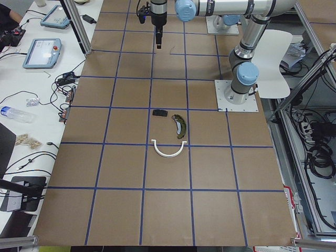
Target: Place bearing gear from tray to pile
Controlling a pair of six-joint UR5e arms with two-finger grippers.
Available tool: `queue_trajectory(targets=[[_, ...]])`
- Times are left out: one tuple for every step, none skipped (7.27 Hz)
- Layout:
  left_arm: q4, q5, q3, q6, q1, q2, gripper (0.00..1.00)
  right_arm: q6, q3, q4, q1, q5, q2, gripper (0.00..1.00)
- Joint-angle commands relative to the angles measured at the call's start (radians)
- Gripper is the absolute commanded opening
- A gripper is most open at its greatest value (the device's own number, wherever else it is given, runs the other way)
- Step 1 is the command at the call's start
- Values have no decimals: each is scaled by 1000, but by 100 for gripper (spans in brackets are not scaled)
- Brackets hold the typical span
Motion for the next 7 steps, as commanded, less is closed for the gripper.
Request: queue_trajectory(targets=[[1,-1,0,2,-1,-1,100,-13,-1,38,-1,-60,-5,100],[1,0,0,2,-1,-1,100,-15,0,46,-9,-92,-3,100],[1,0,1,2,-1,1,100,-16,-3,85,-23,-96,-3,100],[1,-1,1,2,-1,-1,100,-18,0,98,-56,-94,-2,100],[1,0,1,2,-1,1,100,-42,3,97,-113,-93,-2,100],[1,-1,1,2,-1,-1,100,-166,5,97,-204,-86,0,100],[2,0,0,3,0,-1,100,-273,5,97,-310,-91,5,100]])
